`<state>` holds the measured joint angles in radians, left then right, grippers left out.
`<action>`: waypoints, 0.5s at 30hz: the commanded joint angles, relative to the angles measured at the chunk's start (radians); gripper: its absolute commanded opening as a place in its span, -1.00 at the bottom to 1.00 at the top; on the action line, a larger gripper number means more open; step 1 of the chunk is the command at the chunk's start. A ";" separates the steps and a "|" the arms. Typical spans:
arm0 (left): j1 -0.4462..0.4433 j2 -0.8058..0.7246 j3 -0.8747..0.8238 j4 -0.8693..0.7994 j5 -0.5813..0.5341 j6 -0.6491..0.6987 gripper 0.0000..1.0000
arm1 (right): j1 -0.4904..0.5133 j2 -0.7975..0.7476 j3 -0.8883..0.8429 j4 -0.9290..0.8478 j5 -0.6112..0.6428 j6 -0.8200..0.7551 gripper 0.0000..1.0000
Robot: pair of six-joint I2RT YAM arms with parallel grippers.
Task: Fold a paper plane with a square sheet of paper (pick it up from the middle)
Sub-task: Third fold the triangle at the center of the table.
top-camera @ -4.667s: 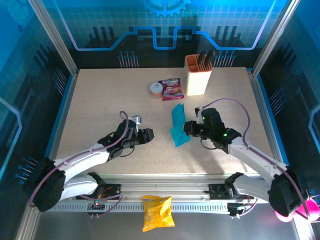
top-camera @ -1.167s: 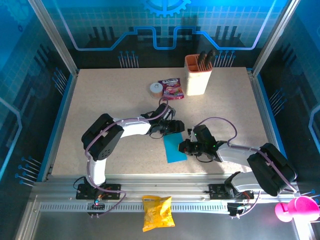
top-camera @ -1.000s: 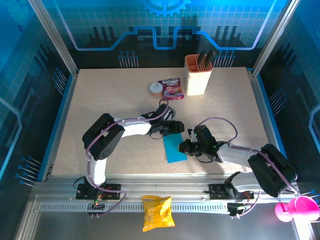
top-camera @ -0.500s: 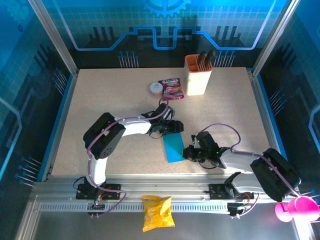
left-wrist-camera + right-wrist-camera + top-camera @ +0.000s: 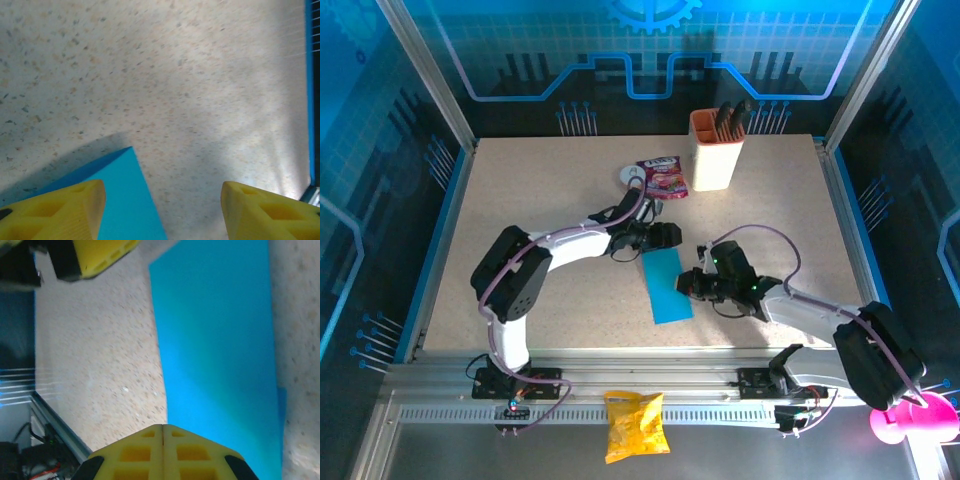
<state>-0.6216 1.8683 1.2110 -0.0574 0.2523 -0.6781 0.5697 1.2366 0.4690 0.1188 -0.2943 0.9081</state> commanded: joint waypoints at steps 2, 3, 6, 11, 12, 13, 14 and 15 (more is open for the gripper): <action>0.000 -0.111 -0.070 -0.023 0.021 -0.014 0.28 | -0.033 0.034 0.026 -0.049 -0.045 -0.048 -1.00; 0.000 -0.132 -0.099 -0.012 0.021 -0.027 0.29 | -0.034 0.045 0.025 -0.042 -0.049 -0.049 -1.00; -0.001 -0.199 -0.187 0.009 0.011 -0.077 0.30 | -0.037 0.071 0.019 -0.013 -0.065 -0.043 -1.00; -0.010 -0.297 -0.320 0.034 0.004 -0.142 0.31 | -0.036 0.114 -0.009 0.041 -0.073 -0.032 -1.00; -0.016 -0.314 -0.344 0.036 0.005 -0.151 0.31 | -0.036 0.123 -0.013 0.050 -0.073 -0.032 -1.00; -0.021 -0.327 -0.363 0.040 0.006 -0.156 0.32 | -0.036 0.132 -0.017 0.057 -0.070 -0.032 -1.00; -0.029 -0.340 -0.381 0.043 0.005 -0.163 0.32 | -0.037 0.143 -0.023 0.065 -0.066 -0.032 -1.00; -0.037 -0.349 -0.397 0.048 0.004 -0.171 0.32 | -0.039 0.153 -0.030 0.076 -0.063 -0.032 -1.00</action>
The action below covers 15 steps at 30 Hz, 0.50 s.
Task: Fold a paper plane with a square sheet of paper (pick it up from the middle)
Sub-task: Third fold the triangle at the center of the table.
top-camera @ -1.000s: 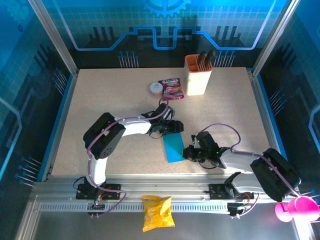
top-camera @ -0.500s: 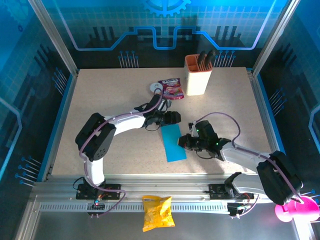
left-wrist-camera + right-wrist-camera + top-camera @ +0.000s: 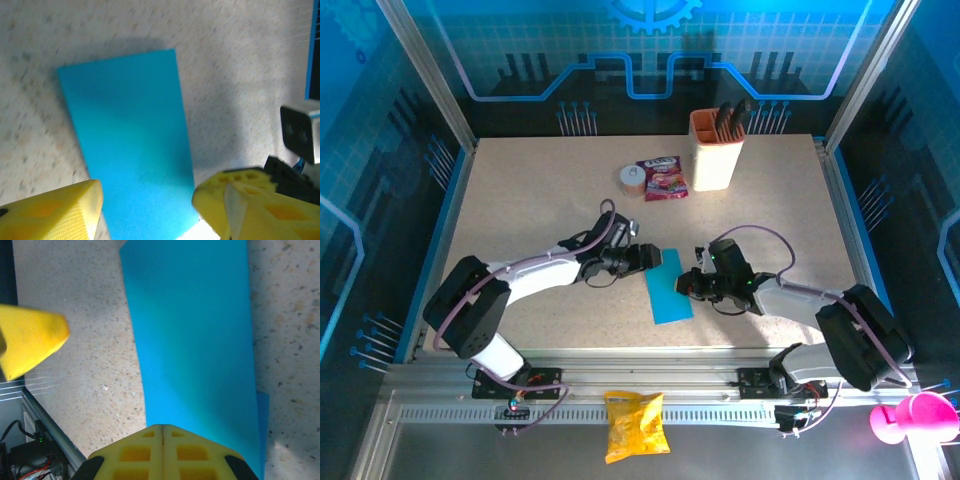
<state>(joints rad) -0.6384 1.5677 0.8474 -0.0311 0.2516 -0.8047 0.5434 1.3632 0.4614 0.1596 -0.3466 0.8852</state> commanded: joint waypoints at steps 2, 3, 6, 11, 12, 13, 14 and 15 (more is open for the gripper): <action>-0.037 -0.061 -0.063 0.031 0.002 -0.056 0.33 | -0.019 0.050 -0.035 0.059 -0.010 -0.009 -1.00; -0.044 -0.064 -0.076 0.034 0.000 -0.064 0.33 | -0.022 0.062 -0.042 0.070 -0.008 -0.007 -1.00; -0.070 -0.062 -0.107 0.054 -0.003 -0.085 0.34 | -0.035 0.106 -0.060 0.103 -0.015 -0.006 -1.00; -0.108 -0.036 -0.135 0.089 -0.016 -0.113 0.34 | -0.057 0.184 -0.096 0.205 -0.049 0.017 -1.00; -0.114 -0.032 -0.137 0.092 -0.020 -0.118 0.34 | -0.059 0.195 -0.103 0.223 -0.054 0.023 -1.00; -0.119 -0.027 -0.140 0.099 -0.021 -0.125 0.34 | -0.059 0.202 -0.110 0.236 -0.057 0.030 -1.00; -0.125 -0.022 -0.144 0.111 -0.021 -0.130 0.35 | -0.060 0.209 -0.114 0.251 -0.060 0.036 -1.00; -0.128 -0.018 -0.145 0.119 -0.024 -0.133 0.35 | -0.060 0.214 -0.118 0.260 -0.061 0.040 -1.00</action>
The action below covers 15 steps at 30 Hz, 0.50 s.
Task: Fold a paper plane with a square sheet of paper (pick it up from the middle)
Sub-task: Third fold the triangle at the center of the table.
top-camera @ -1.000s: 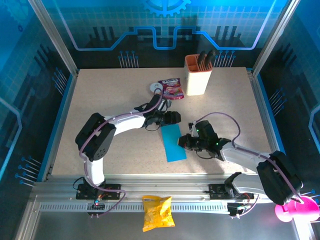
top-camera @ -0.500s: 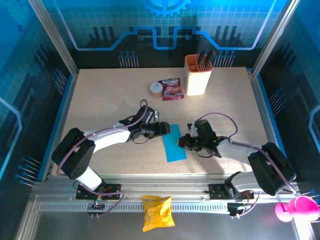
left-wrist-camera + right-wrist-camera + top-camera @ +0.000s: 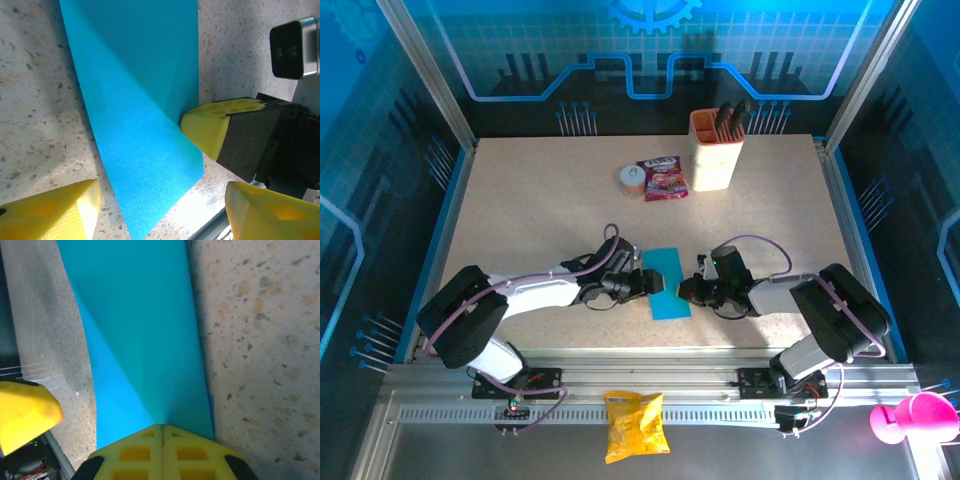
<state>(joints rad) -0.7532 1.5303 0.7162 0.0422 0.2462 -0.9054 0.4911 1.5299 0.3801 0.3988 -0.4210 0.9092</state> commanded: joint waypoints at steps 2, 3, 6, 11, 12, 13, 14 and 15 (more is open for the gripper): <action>-0.019 0.030 -0.011 0.053 -0.025 -0.037 0.34 | -0.008 0.056 -0.041 0.033 0.009 0.018 -1.00; -0.022 0.035 -0.009 0.058 -0.025 -0.041 0.35 | -0.008 0.059 -0.042 0.037 0.008 0.020 -1.00; -0.026 0.039 -0.001 0.035 -0.045 -0.044 0.34 | -0.008 0.061 -0.043 0.038 0.011 0.020 -1.00; -0.032 0.010 -0.010 -0.007 -0.108 -0.065 0.35 | -0.008 0.062 -0.045 0.038 0.008 0.018 -1.00; -0.035 0.005 -0.010 -0.020 -0.120 -0.067 0.35 | -0.008 0.064 -0.046 0.038 0.010 0.019 -1.00; -0.035 0.005 -0.008 -0.031 -0.128 -0.066 0.36 | -0.008 0.063 -0.047 0.038 0.010 0.017 -1.00; -0.036 0.006 -0.006 -0.039 -0.132 -0.067 0.36 | -0.009 0.064 -0.047 0.038 0.009 0.016 -1.00; -0.036 0.009 -0.006 -0.040 -0.134 -0.068 0.35 | -0.008 0.066 -0.047 0.038 0.009 0.015 -1.00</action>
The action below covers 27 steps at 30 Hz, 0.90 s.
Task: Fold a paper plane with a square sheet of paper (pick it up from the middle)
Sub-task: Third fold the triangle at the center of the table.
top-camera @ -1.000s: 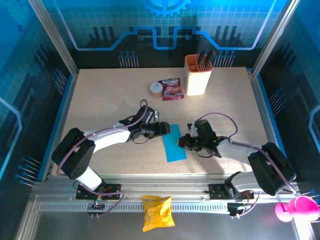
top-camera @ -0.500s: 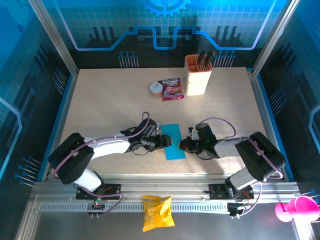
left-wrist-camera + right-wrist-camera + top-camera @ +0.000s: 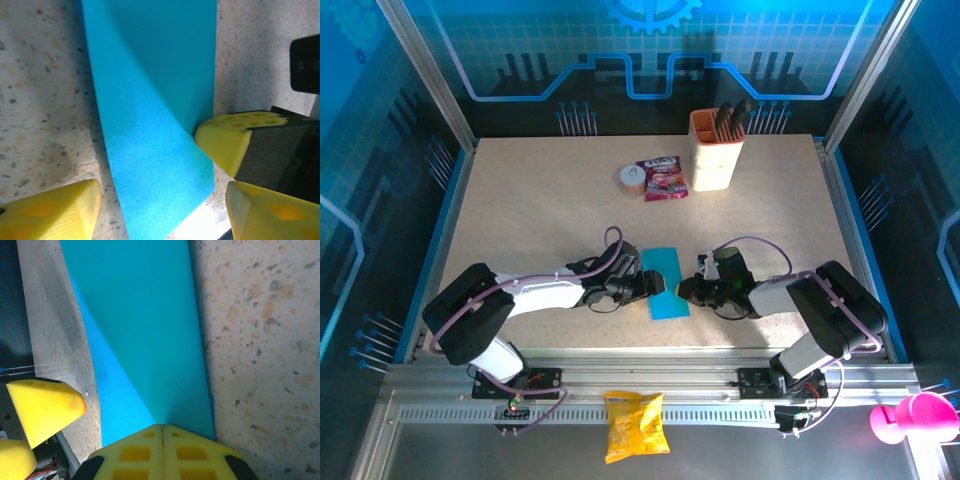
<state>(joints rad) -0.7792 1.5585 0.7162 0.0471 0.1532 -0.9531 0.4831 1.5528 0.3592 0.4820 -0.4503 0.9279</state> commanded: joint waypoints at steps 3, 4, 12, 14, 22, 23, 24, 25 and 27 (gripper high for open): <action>-0.012 -0.003 -0.001 -0.034 -0.038 -0.021 0.36 | -0.001 0.052 -0.028 -0.038 0.035 -0.003 -1.00; -0.013 0.005 0.001 -0.025 -0.034 -0.021 0.36 | -0.001 0.053 -0.029 -0.034 0.035 -0.001 -1.00; -0.020 0.076 0.049 0.002 -0.018 -0.012 0.36 | -0.001 0.081 -0.039 0.001 0.024 0.008 -1.00; -0.020 0.093 0.059 0.008 -0.017 -0.012 0.36 | -0.003 0.085 -0.039 0.010 0.022 0.013 -1.00; -0.030 0.104 0.087 0.036 -0.001 -0.013 0.36 | -0.003 0.085 -0.045 0.015 0.021 0.014 -1.00; -0.031 0.102 0.089 0.036 -0.001 -0.014 0.36 | -0.003 0.084 -0.044 0.015 0.021 0.013 -1.00; -0.032 0.101 0.091 0.040 0.001 -0.014 0.36 | -0.003 0.085 -0.045 0.014 0.020 0.012 -1.00; -0.032 0.100 0.091 0.043 0.002 -0.014 0.36 | -0.003 0.084 -0.046 0.013 0.021 0.012 -1.00; -0.033 0.097 0.091 0.046 0.003 -0.014 0.36 | -0.003 0.085 -0.046 0.013 0.021 0.012 -1.00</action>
<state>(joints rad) -0.8047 1.6527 0.7830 0.0696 0.1383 -0.9672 0.4763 1.5841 0.3408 0.5671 -0.4797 0.9463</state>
